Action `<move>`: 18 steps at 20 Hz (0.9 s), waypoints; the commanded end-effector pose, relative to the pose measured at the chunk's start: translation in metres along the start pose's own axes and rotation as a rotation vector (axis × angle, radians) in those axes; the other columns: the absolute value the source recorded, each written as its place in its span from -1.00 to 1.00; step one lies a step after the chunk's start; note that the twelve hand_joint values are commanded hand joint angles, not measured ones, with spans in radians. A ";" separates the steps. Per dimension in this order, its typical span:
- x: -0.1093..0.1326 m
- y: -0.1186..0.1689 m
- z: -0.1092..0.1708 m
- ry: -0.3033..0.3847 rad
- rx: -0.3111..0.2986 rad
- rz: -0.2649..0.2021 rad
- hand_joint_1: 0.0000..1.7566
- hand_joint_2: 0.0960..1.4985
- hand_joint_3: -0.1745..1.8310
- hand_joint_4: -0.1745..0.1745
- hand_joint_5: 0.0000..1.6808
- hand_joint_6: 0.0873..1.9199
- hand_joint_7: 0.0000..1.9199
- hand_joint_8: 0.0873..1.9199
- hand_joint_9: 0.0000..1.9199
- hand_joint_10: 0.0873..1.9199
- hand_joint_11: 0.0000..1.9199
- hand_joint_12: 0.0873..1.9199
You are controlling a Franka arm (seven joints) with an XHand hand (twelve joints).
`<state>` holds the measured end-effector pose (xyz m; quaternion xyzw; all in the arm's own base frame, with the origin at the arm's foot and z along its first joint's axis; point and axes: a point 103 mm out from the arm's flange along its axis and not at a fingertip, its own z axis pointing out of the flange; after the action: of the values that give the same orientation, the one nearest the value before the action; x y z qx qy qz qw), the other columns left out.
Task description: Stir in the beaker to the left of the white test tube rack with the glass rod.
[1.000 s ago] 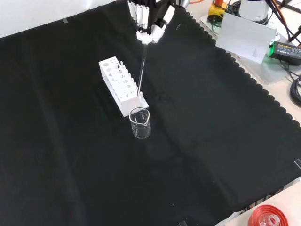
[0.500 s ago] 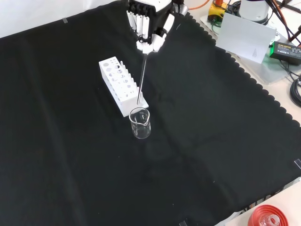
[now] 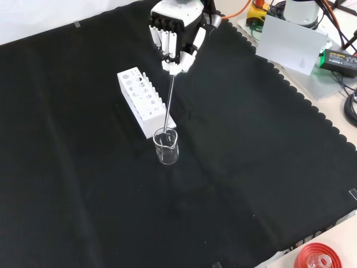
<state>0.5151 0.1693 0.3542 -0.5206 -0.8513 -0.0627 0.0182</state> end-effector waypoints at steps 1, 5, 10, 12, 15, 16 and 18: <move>-0.005 0.001 0.009 0.011 0.014 -0.009 0.52 0.32 -1.00 -1.00 0.73 -1.00 0.63 -0.88 0.96 -0.90 0.81 -0.66; -0.006 0.001 0.017 0.016 0.020 -0.021 0.52 0.32 -1.00 -1.00 0.73 -1.00 0.63 -0.88 0.96 -0.91 0.81 -0.66; -0.009 0.003 0.030 0.024 0.029 -0.028 0.52 0.32 -1.00 -1.00 0.73 -1.00 0.63 -0.88 0.96 -0.91 0.81 -0.66; -0.012 0.004 0.036 0.021 0.036 -0.025 0.52 0.32 -1.00 -1.00 0.73 -1.00 0.63 -0.87 0.96 -0.91 0.81 -0.66; -0.013 0.005 0.049 0.018 0.047 -0.027 0.52 0.32 -1.00 -1.00 0.73 -1.00 0.63 -0.87 0.97 -0.91 0.81 -0.66; -0.014 0.006 0.052 0.018 0.050 -0.029 0.52 0.32 -1.00 -1.00 0.73 -1.00 0.63 -0.87 0.97 -0.91 0.81 -0.66; -0.015 0.007 0.057 0.015 0.052 -0.029 0.52 0.32 -1.00 -1.00 0.73 -1.00 0.63 -0.87 0.97 -0.91 0.81 -0.66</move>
<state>0.5233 0.1653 0.3272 -0.5095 -0.8577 -0.0591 0.0346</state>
